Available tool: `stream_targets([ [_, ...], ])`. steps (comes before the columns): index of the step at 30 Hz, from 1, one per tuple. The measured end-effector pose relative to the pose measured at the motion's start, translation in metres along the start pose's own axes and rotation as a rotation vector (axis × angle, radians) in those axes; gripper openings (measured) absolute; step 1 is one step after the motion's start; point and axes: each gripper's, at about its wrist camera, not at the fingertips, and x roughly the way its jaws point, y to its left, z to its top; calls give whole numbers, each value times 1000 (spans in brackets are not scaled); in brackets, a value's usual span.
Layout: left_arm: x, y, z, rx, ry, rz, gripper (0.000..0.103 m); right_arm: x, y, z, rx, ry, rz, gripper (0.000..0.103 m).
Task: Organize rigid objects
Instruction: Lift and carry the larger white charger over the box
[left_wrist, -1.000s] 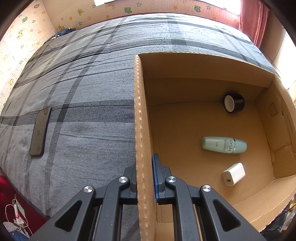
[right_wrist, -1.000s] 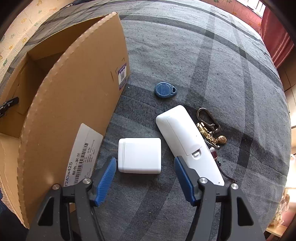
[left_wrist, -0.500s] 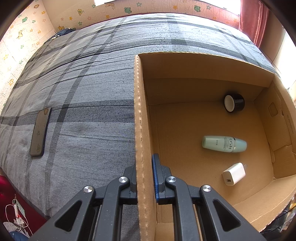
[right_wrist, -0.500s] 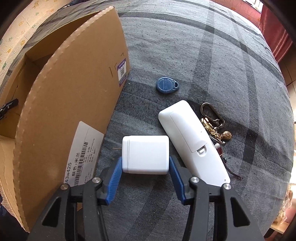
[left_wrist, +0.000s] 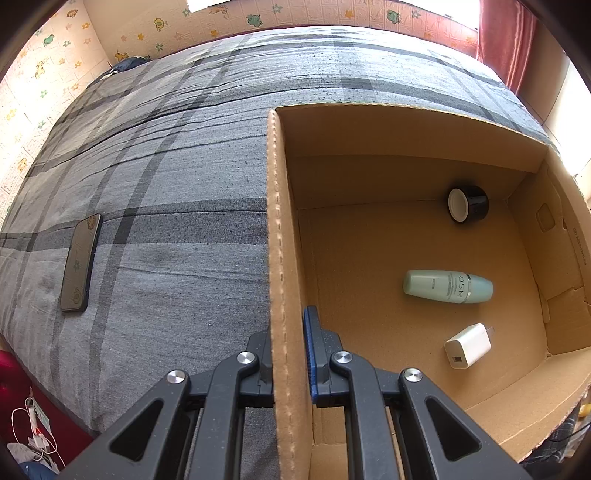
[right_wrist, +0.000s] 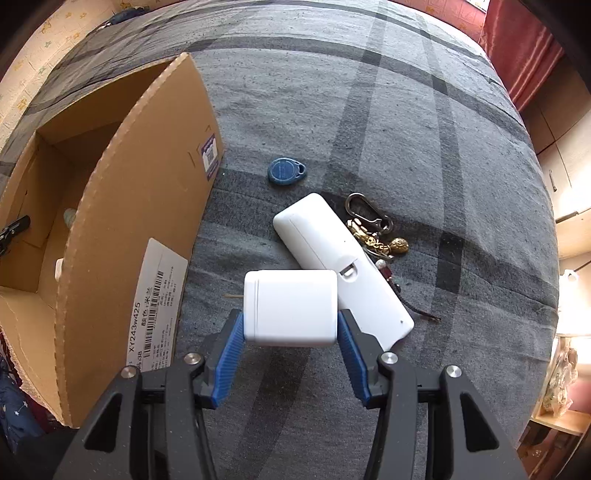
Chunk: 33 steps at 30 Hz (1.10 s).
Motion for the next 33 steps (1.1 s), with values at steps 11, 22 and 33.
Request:
stream_targets([
  [11, 0, -1, 1, 4, 1, 2, 11, -40, 16, -1, 24, -4, -54, 54],
  [22, 1, 0, 0, 6, 1, 1, 11, -84, 34, 11, -27, -64, -77, 54],
  [33, 0, -1, 0, 5, 1, 1, 11, -107, 88, 37, -121, -127, -23, 54],
])
